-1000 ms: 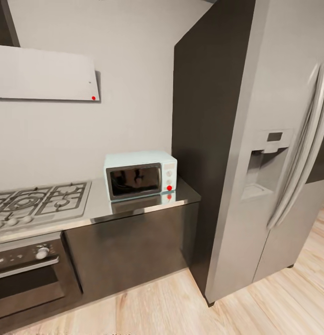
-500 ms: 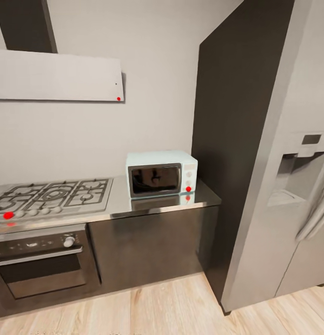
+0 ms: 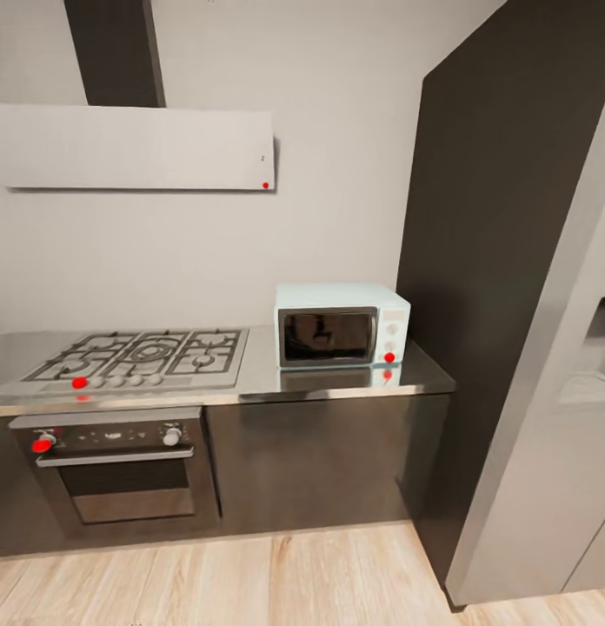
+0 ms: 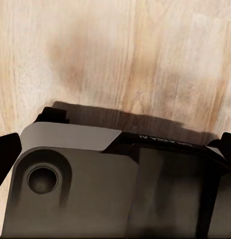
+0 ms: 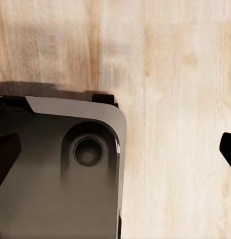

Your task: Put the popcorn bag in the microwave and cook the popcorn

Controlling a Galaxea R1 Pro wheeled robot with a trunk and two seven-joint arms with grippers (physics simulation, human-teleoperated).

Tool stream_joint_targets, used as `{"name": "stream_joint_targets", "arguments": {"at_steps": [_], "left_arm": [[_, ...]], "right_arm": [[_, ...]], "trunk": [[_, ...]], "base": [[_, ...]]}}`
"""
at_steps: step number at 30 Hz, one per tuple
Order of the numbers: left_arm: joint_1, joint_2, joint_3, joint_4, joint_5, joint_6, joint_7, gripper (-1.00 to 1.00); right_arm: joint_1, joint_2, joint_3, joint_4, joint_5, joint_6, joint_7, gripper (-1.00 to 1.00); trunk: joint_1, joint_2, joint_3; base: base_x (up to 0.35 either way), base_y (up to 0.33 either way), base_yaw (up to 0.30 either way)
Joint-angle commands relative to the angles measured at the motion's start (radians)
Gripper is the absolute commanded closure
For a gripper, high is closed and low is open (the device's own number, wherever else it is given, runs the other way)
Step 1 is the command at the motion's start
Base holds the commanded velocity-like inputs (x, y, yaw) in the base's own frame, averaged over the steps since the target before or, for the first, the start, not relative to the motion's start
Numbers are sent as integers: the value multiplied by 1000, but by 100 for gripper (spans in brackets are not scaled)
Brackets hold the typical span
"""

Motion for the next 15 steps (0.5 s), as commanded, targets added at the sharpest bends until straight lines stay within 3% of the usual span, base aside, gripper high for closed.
{"name": "stream_joint_targets", "arguments": {"at_steps": [1, 7, 15], "left_arm": [[-1, 0, -8, 1, 10, -1, -3, -100], [0, 0, -8, 1, 10, -1, -3, -100], [0, -2, -8, 1, 13, -2, -3, -100]], "right_arm": [[-1, 0, -1, 3, 5, -6, 2, -100], [-1, -1, -1, 3, 7, -6, 2, -100], [-1, -1, 3, 3, 14, -2, 4, -100]], "trunk": [[0, -1, -1], [0, -1, -1], [0, -1, -1]], "base": [[0, 0, 274], [0, 0, 257], [0, 0, 31]]}}
